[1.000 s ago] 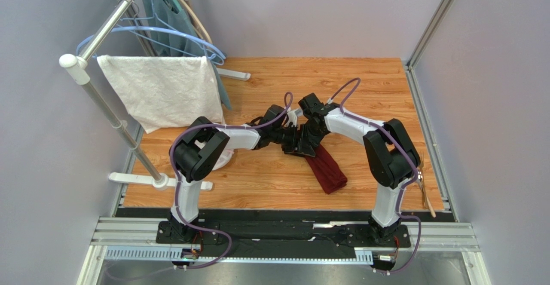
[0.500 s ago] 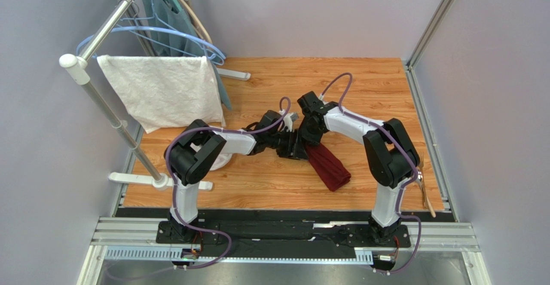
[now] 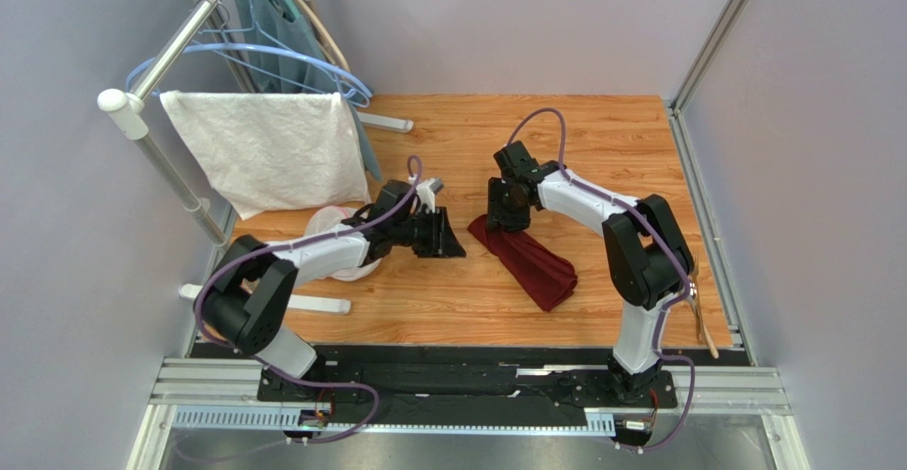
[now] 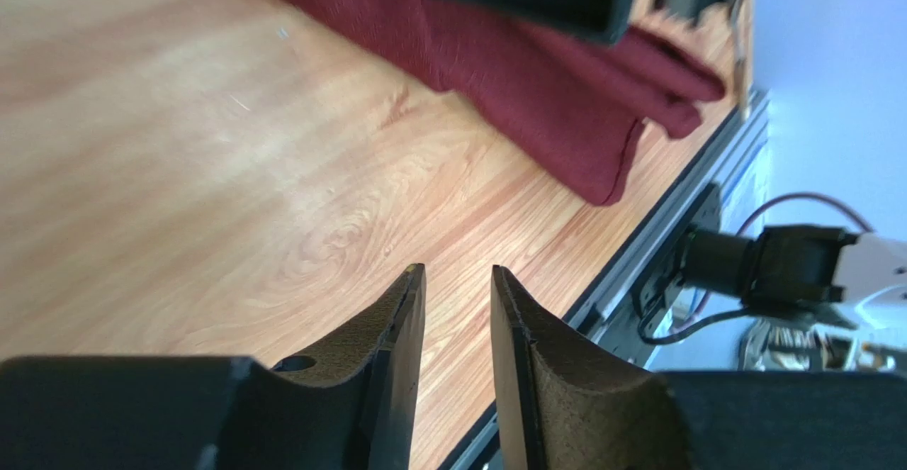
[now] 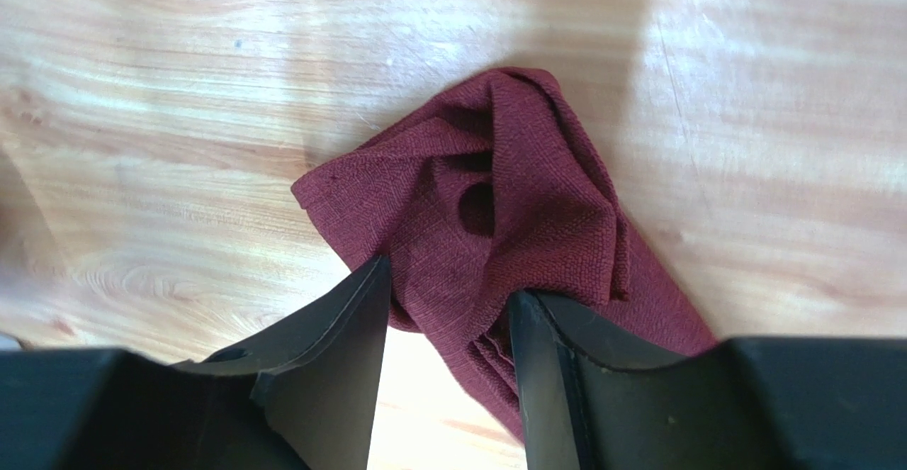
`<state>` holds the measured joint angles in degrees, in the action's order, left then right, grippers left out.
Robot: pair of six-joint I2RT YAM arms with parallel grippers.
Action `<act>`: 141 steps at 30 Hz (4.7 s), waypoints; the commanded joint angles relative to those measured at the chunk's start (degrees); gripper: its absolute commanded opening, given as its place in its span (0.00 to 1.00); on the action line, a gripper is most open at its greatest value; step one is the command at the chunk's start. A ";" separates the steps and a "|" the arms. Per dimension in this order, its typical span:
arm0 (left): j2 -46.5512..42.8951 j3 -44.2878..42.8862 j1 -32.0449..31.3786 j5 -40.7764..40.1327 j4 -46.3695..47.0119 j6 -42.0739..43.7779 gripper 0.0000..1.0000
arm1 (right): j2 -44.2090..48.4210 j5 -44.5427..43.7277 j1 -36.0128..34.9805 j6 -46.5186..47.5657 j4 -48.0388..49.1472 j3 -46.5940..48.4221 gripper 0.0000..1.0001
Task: Fold the napkin into a case and place the utensils inside
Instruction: Fold the 2/3-rectangle-folded napkin at the center of the board.
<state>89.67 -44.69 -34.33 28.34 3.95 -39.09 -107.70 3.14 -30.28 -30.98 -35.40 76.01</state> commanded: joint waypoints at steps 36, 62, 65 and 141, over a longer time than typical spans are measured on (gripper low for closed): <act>27.75 -34.14 2.07 9.64 -11.14 -0.81 0.00 | 10.32 -5.95 1.28 21.75 13.78 -7.28 0.04; 40.24 -46.20 1.19 2.42 -17.05 -1.60 0.00 | 10.67 -12.01 -4.52 9.38 16.40 -12.90 0.02; 39.62 -45.58 1.19 3.30 -15.90 -1.78 0.00 | 9.62 -11.75 -4.52 4.27 19.30 -14.83 0.05; 33.82 -42.68 4.53 20.62 -21.52 8.77 0.03 | 17.35 16.02 16.48 1.19 9.83 -16.95 0.59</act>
<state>128.01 -87.83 -30.02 48.16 -18.90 -31.57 -88.77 17.26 -15.88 -28.40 -18.98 58.13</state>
